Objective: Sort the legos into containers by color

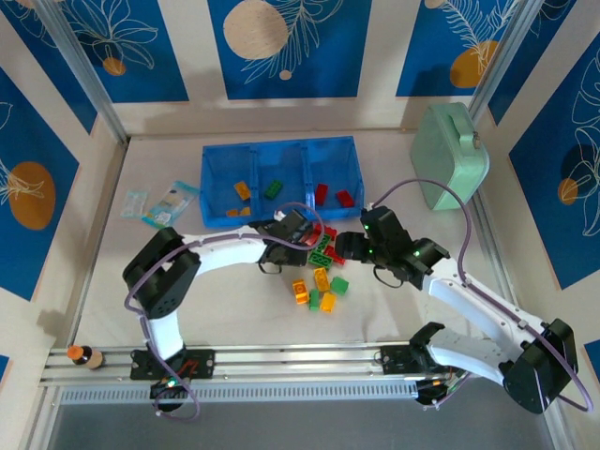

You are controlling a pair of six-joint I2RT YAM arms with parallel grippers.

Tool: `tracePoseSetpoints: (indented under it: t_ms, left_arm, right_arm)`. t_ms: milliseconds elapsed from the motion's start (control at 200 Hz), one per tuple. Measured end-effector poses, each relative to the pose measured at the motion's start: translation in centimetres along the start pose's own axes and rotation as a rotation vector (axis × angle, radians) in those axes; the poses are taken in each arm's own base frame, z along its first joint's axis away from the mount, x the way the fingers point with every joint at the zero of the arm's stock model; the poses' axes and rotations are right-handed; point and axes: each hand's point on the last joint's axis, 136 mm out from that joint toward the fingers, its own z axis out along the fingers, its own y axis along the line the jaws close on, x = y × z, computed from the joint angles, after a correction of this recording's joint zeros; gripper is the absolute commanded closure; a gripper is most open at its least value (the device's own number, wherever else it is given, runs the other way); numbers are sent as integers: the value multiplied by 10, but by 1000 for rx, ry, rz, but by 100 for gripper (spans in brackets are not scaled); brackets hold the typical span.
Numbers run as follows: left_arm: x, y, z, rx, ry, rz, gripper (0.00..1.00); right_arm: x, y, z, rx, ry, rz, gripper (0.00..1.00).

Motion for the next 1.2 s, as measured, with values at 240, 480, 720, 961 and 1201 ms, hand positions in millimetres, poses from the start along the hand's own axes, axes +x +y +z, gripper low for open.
tracePoseSetpoints:
  t_ms: [240, 480, 720, 961, 1201]
  left_arm:
    - [-6, -1, 12, -32, 19, 8, 59]
    - [-14, 0, 10, -54, 12, 36, 71]
    - [-44, 7, -10, -60, -30, 39, 71]
    - [-149, 27, -60, -31, -205, -33, 69]
    - [-230, 33, -74, -31, -304, -14, 31]
  right_arm:
    - [1, -8, 1, 13, -3, 15, 26]
    - [-2, -12, -3, 10, -23, 32, 25]
    - [5, -19, 0, 19, -6, 39, 25]
    - [10, -20, -1, 13, 4, 41, 25]
    - [16, -23, -3, 9, 18, 45, 25]
